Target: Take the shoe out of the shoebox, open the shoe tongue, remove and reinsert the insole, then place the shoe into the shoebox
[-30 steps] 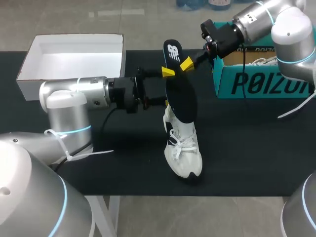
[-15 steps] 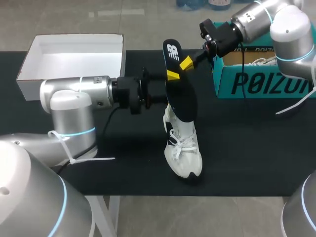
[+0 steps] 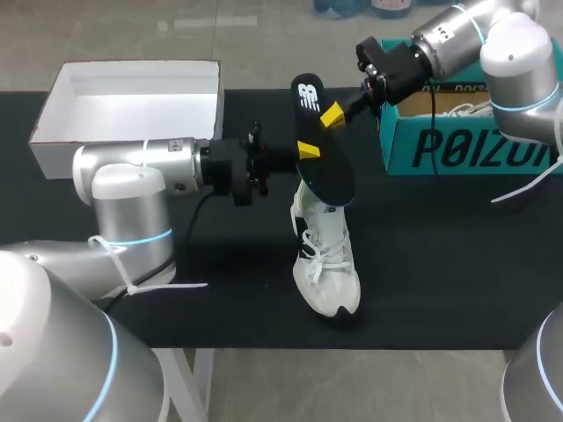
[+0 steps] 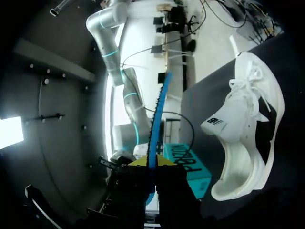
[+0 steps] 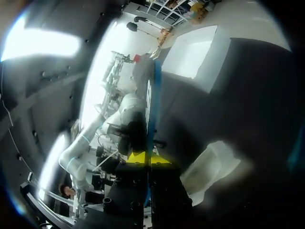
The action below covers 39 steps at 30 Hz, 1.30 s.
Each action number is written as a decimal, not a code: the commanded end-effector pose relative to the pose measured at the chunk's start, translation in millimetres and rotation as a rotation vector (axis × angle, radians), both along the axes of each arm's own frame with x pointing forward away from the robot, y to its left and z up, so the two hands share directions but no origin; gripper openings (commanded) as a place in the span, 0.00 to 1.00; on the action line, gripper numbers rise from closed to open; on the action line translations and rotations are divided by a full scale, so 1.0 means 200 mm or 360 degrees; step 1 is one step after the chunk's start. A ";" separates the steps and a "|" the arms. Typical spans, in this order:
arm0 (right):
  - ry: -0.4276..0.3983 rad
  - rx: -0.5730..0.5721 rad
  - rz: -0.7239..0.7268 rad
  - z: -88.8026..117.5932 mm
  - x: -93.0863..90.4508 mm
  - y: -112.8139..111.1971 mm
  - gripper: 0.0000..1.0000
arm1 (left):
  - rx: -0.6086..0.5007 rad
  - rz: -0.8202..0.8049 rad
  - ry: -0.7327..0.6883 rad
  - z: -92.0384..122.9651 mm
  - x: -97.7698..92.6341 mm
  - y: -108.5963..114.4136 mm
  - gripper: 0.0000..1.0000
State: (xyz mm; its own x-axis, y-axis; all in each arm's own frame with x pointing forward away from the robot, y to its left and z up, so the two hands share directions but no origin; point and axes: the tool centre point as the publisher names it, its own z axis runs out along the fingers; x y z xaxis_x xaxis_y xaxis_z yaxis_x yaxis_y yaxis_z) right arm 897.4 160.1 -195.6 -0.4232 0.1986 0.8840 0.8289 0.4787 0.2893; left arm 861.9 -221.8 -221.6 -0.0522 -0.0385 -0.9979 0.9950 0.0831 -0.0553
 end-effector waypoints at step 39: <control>-0.1100 -0.0770 -0.0079 0.31 -0.43 -0.29 1.00 | 0.0070 -0.0069 0.0017 -0.06 -0.02 0.09 0.00</control>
